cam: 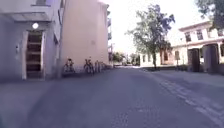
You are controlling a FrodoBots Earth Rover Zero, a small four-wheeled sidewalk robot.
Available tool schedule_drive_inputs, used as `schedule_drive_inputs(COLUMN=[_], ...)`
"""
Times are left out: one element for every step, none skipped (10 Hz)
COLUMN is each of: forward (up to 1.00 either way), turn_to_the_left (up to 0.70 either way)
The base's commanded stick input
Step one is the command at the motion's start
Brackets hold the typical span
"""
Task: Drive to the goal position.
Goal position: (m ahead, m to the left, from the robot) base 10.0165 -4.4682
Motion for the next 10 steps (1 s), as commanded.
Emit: schedule_drive_inputs(forward=[0.70,0.70,0.70,0.70,0.70,0.70,0.70,0.70,0.70,0.70], turn_to_the_left=[0.00,0.00,0.00,0.00,0.00,0.00,-0.08,-0.12,-0.13,-0.14])
